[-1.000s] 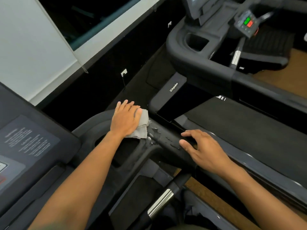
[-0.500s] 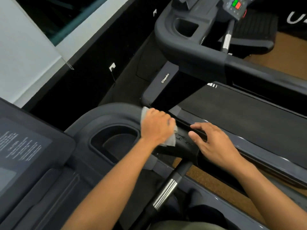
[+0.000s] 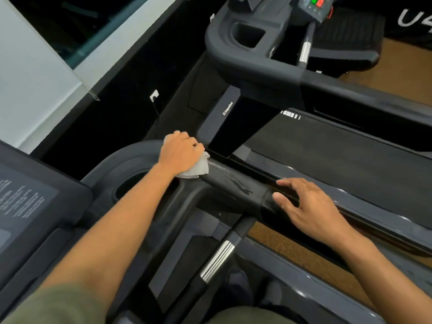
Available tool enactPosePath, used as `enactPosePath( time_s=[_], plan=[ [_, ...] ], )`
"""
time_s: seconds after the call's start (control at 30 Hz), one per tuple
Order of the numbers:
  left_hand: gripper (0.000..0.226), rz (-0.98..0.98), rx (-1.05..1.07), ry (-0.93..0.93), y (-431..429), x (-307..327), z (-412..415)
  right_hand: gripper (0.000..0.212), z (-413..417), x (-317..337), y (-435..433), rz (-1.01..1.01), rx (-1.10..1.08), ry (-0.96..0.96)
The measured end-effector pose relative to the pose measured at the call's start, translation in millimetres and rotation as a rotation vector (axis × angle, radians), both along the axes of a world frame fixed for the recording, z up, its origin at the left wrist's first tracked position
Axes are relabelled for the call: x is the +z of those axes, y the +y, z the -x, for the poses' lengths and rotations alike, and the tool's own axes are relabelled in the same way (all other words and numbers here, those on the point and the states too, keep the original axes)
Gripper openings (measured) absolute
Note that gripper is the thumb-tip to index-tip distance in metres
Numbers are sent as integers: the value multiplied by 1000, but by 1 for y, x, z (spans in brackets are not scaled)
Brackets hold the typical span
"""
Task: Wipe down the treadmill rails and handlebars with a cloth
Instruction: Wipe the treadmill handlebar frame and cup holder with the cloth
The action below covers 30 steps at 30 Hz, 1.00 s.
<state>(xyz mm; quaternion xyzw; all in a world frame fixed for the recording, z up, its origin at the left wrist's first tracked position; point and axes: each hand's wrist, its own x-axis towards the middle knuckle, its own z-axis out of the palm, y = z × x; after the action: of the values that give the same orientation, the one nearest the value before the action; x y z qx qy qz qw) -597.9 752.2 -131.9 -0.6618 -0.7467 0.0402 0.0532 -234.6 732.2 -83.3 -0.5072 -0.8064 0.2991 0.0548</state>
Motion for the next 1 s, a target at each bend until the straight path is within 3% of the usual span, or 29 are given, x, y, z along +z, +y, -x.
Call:
enactPosePath(
  time_s=[0.07,0.13,0.33,0.53,0.6,0.77,1.0],
  plan=[
    [28,-49,62,-5,-2,-5,-12,48,-18,-3,-9,15,-23,-3],
    [42,-36,125,-92,-6,-13,-39,48,-34,-4,-15,25,-51,3],
    [60,-1,-10,-160,-19,-14,-163,49,-68,0,-26,-10,-105,46],
    [33,57,-125,-139,-45,-1,-295,52,-96,3,-44,-89,-157,91],
    [34,41,-148,-178,-49,-4,-315,52,-106,5,-48,-110,-185,103],
    [47,-22,-191,-437,-49,-11,-292,51,-125,9,-57,-110,-176,73],
    [42,-103,-82,-191,-36,2,-153,55,-121,0,-76,-80,-122,31]
  ],
)
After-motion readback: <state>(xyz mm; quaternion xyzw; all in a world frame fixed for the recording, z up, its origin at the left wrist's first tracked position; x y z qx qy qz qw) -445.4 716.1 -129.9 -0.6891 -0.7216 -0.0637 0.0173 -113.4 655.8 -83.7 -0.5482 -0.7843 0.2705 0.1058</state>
